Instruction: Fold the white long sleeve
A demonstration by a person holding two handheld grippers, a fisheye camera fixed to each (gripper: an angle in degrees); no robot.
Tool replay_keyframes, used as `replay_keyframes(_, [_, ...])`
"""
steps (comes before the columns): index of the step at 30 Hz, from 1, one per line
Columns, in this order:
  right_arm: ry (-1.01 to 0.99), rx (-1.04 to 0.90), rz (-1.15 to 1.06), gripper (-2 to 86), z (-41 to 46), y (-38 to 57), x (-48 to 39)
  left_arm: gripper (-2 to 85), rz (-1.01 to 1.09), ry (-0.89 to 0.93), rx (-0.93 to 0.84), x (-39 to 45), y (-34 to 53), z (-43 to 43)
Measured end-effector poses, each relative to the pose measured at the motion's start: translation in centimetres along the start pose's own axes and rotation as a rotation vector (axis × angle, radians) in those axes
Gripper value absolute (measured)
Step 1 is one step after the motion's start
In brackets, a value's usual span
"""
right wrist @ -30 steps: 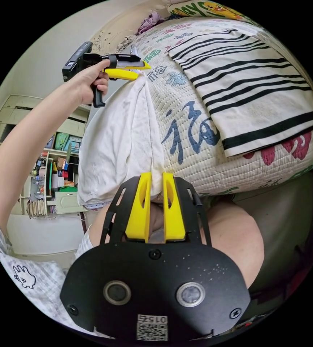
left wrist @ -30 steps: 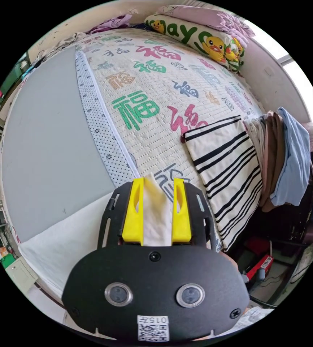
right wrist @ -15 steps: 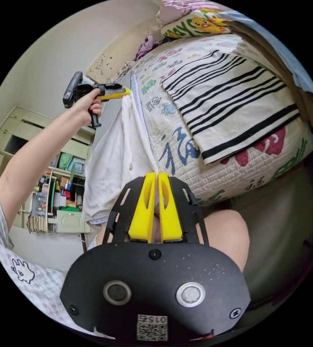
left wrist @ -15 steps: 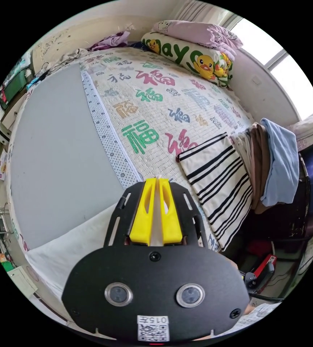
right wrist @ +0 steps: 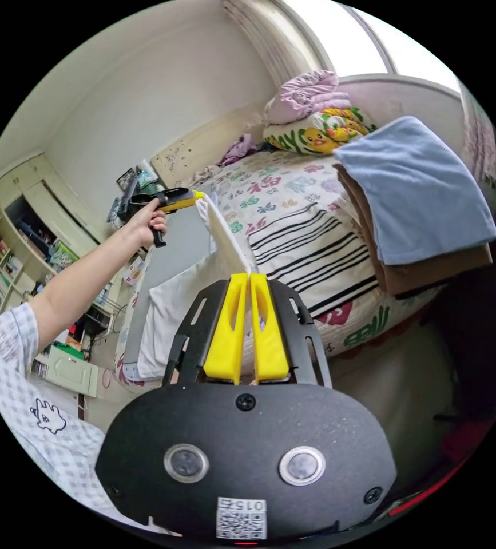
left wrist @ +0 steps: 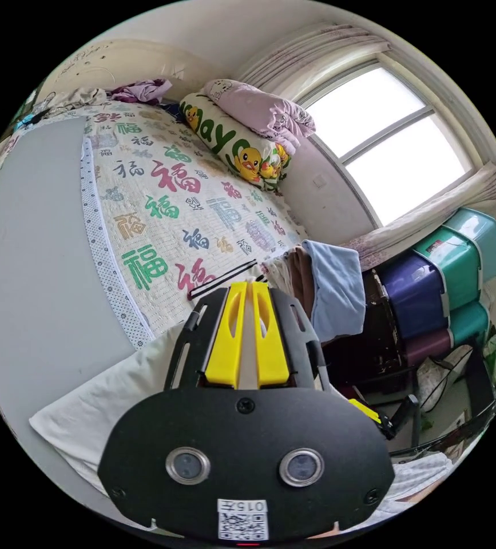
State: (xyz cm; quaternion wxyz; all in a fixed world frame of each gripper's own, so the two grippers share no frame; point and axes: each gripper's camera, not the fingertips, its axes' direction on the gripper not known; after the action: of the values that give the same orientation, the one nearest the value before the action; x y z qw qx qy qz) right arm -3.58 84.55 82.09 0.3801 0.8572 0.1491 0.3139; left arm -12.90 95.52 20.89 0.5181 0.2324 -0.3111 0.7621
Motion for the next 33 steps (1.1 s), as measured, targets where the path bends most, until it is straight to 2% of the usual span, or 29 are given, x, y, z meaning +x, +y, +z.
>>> replay_keyframes(3, [-0.113, -0.03, -0.13, 0.0, 0.6, 0.6, -5.5, -0.1, -0.008, 0.0, 0.025, -3.7, 1.9, -3.4])
replay_keyframes(6, [-0.314, -0.109, -0.235, 0.0, 3.2, 1.6, -11.6, -0.1, -0.048, -0.019, 0.055, -8.9, 5.0, -7.4])
replay_keyframes(8, [-0.438, -0.217, -0.31, 0.0, 6.8, 2.8, -16.4, 0.0, -0.104, -0.054, 0.081, -13.7, 8.1, -10.1])
replay_keyframes(11, [-0.481, -0.36, -0.404, -0.1, 12.3, 5.1, -22.0, -0.1, -0.227, -0.154, 0.073, -20.1, 12.6, -11.5])
replay_keyframes(14, [-0.488, -0.543, -0.453, -0.1, 17.9, 7.9, -25.8, -0.3, -0.337, -0.259, 0.013, -25.8, 16.5, -10.7])
replay_keyframes(17, [-0.446, -0.637, -0.467, -0.1, 21.1, 9.9, -27.7, -0.6, -0.396, -0.208, 0.06, -29.7, 19.3, -9.6])
replay_keyframes(21, [-0.433, -0.675, -0.473, 0.0, 22.7, 10.3, -28.7, -0.7, -0.396, -0.153, 0.096, -32.0, 20.3, -7.6])
replay_keyframes(26, [-0.465, -0.715, -0.464, 0.1, 24.1, 9.6, -30.2, -0.8, -0.301, -0.256, 0.104, -32.5, 19.4, -4.4])
replay_keyframes(31, [-0.368, -0.786, -0.462, 0.7, 26.8, 10.4, -31.6, -0.8, -0.308, -0.329, 0.044, -34.1, 18.3, -0.1])
replay_keyframes(33, [-0.394, -0.819, -0.453, 1.3, 27.0, 10.3, -31.7, -0.8, -0.325, -0.342, 0.028, -34.8, 18.2, 1.5])
